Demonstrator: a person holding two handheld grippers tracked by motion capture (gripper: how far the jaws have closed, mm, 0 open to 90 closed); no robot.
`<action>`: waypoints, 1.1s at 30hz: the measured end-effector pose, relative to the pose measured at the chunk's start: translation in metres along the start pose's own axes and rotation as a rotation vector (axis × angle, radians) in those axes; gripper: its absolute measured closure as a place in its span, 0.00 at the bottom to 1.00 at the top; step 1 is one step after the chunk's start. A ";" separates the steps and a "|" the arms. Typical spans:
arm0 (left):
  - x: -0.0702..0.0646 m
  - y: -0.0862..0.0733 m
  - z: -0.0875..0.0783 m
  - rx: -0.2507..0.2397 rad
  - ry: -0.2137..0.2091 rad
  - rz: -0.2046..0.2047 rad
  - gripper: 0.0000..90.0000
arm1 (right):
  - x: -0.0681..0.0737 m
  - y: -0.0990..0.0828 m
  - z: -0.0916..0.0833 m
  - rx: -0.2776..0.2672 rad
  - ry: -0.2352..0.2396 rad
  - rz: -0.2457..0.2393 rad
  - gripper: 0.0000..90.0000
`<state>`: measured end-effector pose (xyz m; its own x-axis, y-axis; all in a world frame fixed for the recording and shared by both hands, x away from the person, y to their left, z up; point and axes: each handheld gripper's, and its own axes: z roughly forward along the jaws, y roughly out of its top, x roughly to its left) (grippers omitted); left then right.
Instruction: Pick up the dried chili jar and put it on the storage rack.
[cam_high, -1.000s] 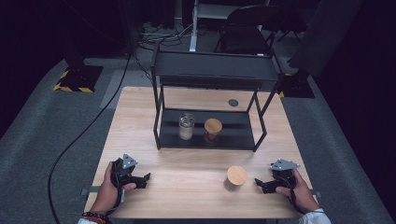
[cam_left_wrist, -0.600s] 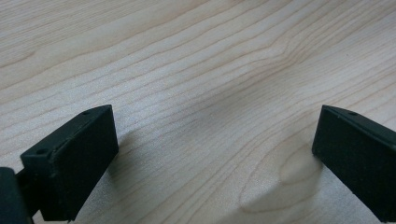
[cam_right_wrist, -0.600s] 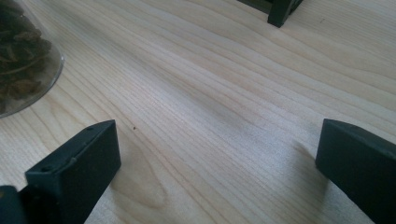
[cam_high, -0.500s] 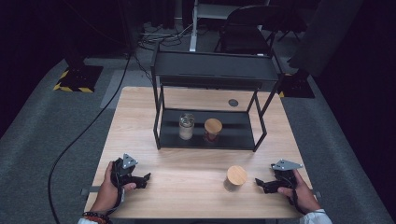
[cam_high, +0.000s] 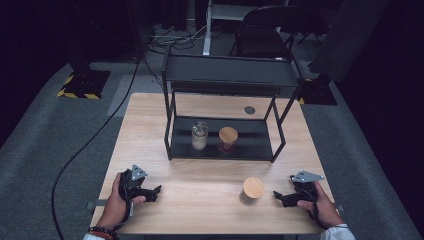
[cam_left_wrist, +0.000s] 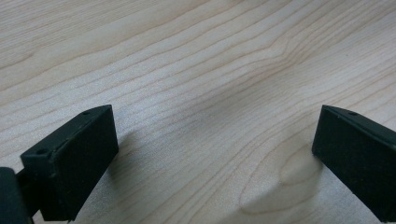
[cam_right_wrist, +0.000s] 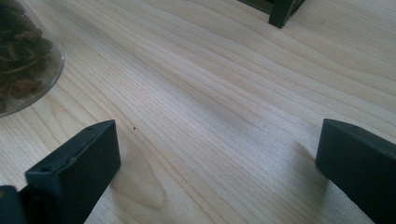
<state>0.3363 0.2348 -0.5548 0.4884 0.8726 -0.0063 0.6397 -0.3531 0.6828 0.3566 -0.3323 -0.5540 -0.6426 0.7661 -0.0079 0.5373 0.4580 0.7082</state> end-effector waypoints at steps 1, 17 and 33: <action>0.000 0.000 0.000 0.000 0.000 0.000 0.00 | 0.000 0.000 0.000 0.000 0.000 0.000 0.00; 0.000 0.000 0.000 -0.001 -0.001 0.001 0.00 | 0.001 0.000 0.000 0.000 -0.005 0.005 0.00; 0.000 0.000 0.000 0.000 -0.001 0.001 0.00 | 0.003 0.006 -0.006 0.052 -0.003 -0.035 0.02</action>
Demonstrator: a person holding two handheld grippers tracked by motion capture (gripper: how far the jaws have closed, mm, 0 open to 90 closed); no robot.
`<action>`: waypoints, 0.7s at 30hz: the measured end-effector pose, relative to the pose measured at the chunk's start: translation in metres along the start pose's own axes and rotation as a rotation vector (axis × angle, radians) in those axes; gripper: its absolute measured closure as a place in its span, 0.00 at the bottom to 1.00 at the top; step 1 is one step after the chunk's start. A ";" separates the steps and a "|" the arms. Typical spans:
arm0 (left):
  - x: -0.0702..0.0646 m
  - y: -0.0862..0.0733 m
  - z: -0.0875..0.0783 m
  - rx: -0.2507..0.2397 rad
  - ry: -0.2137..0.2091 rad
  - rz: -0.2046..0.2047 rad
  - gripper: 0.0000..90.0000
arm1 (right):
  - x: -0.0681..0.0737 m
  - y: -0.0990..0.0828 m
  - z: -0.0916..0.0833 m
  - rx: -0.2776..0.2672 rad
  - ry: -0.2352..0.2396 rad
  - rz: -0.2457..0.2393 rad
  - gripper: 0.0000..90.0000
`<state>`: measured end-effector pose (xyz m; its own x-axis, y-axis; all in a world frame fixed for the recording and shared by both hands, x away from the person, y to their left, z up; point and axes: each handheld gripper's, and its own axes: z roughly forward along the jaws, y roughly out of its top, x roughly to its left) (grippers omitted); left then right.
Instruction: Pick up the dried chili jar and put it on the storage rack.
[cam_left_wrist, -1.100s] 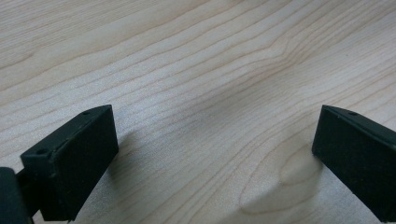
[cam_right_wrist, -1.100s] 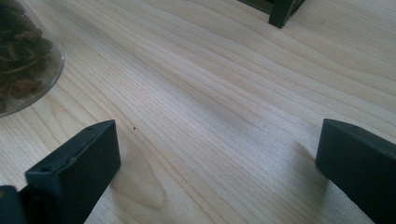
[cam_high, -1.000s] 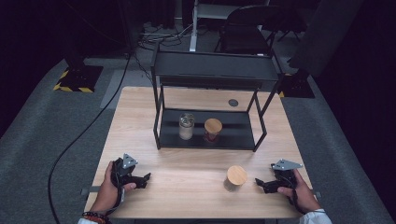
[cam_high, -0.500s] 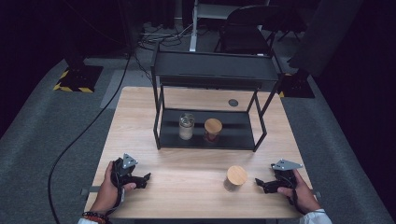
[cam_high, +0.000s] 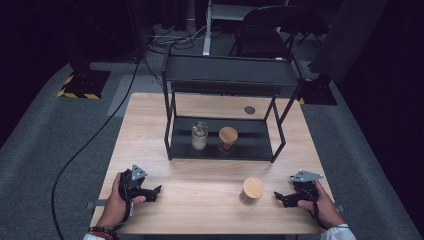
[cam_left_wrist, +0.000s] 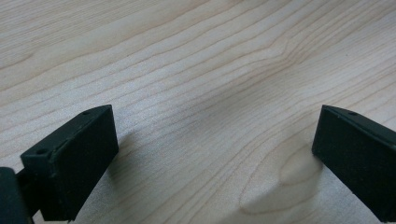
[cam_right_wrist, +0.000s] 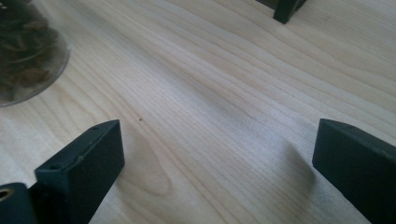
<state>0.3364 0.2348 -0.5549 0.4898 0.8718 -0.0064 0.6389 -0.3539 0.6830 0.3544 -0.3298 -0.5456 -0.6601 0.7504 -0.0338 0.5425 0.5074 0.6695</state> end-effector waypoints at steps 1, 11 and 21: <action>0.000 0.000 0.000 0.000 0.000 0.000 0.00 | 0.001 0.001 -0.002 -0.002 -0.005 -0.010 0.02; 0.000 0.000 0.000 0.000 0.000 0.000 0.00 | 0.015 0.012 -0.018 -0.023 0.014 -0.082 0.02; 0.000 0.000 0.000 -0.001 0.001 0.000 0.00 | 0.025 0.018 -0.023 -0.050 0.046 -0.105 0.02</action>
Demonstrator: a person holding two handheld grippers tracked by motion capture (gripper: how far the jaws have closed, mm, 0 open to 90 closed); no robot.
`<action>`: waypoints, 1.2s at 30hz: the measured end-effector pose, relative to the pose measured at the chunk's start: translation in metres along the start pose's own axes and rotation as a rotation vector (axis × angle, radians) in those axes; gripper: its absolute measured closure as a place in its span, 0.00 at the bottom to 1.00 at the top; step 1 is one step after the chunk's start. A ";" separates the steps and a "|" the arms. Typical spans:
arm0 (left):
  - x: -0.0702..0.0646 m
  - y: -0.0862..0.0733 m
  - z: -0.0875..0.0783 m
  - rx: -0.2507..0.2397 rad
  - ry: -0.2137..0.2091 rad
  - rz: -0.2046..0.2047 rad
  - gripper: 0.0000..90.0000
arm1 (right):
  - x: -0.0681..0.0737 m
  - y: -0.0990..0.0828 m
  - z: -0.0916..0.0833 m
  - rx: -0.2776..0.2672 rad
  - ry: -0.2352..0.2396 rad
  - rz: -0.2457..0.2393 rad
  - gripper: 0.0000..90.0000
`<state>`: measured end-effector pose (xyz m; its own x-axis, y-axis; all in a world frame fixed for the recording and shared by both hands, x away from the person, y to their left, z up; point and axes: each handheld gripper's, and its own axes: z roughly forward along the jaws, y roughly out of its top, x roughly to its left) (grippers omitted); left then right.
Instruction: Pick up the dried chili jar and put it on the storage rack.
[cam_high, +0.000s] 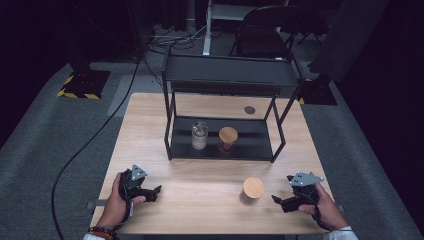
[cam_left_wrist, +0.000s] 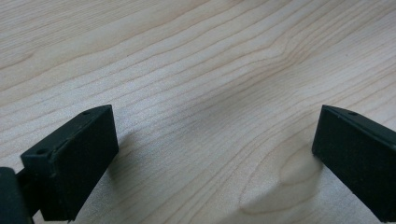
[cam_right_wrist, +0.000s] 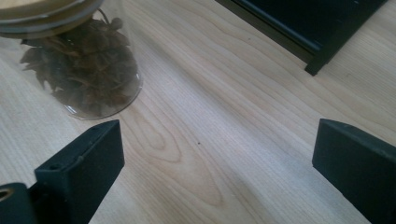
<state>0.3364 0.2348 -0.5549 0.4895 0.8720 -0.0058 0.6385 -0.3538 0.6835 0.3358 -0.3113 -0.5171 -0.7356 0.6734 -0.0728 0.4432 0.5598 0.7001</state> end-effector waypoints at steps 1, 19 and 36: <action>0.000 0.000 0.000 0.000 0.000 0.000 0.00 | 0.001 0.000 0.000 -0.002 0.003 -0.005 0.02; 0.000 0.000 0.000 0.000 0.000 0.001 0.00 | 0.018 0.010 0.003 -0.003 0.050 -0.040 0.02; 0.000 0.000 0.000 0.002 0.000 0.001 0.00 | 0.028 0.015 0.010 0.010 0.071 -0.065 0.02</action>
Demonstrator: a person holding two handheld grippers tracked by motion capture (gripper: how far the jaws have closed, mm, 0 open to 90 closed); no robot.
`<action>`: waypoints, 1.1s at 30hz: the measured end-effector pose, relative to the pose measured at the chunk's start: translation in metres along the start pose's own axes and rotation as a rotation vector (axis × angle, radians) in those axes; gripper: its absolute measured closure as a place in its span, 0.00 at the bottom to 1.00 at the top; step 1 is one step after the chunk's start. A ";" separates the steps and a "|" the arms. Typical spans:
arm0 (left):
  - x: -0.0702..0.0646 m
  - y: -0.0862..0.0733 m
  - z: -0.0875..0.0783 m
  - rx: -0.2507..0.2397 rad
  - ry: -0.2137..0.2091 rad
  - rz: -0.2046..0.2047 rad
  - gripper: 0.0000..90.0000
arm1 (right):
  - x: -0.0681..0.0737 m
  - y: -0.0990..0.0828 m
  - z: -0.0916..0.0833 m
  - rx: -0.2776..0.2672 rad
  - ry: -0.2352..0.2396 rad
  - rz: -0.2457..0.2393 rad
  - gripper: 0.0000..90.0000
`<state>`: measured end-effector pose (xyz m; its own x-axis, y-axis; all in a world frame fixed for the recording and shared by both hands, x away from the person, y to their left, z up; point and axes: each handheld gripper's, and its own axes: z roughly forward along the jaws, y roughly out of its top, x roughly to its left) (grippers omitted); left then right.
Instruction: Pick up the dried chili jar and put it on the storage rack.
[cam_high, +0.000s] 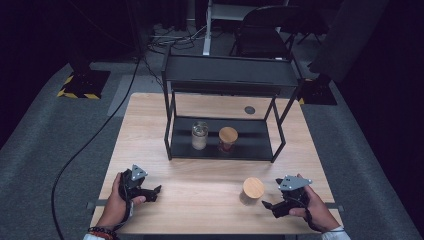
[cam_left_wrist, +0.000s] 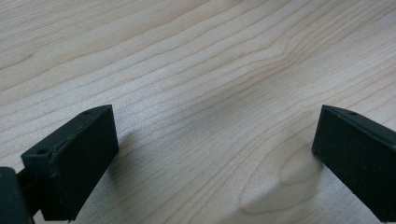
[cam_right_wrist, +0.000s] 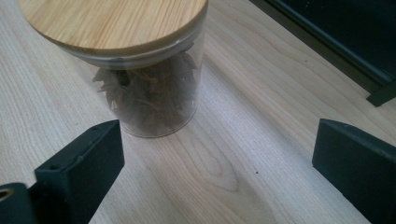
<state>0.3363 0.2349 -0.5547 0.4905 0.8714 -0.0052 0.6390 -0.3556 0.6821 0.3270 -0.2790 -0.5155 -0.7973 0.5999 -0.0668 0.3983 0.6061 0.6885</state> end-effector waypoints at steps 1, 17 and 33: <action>0.000 0.000 0.000 0.000 0.000 0.000 0.00 | 0.000 0.000 0.000 0.000 0.000 -0.002 0.02; 0.000 0.000 0.000 -0.001 0.000 -0.001 0.00 | 0.007 0.008 0.007 -0.005 0.029 -0.013 0.02; 0.000 0.000 0.000 0.000 0.000 0.000 0.00 | 0.015 0.017 0.017 0.004 0.064 -0.036 0.03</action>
<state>0.3363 0.2349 -0.5548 0.4903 0.8715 -0.0056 0.6391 -0.3552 0.6822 0.3299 -0.2510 -0.5165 -0.8385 0.5431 -0.0452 0.3704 0.6288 0.6836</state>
